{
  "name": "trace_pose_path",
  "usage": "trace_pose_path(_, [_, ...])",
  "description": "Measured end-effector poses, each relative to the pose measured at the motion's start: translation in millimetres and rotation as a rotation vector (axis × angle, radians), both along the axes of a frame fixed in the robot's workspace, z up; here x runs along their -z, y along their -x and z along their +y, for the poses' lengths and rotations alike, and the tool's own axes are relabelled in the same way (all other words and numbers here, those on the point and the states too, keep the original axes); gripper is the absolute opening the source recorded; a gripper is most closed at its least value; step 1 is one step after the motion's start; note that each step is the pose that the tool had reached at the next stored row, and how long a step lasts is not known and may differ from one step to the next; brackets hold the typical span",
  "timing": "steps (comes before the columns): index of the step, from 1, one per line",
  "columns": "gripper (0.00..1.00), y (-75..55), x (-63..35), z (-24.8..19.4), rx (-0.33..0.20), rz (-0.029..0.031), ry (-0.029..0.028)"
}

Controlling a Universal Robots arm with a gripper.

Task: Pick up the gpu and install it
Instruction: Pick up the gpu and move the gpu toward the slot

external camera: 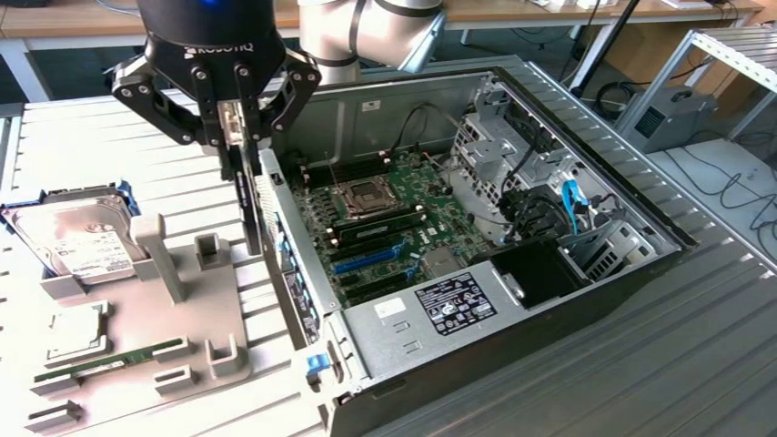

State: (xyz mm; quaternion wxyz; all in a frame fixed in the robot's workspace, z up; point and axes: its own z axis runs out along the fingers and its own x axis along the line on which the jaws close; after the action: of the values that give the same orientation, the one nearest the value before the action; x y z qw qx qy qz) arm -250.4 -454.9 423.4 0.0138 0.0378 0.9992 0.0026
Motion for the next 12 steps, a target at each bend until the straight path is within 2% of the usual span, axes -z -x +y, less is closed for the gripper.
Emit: trace_pose_path(12, [0.26,-2.1,1.6,0.0,0.0,-0.0001,0.0022])
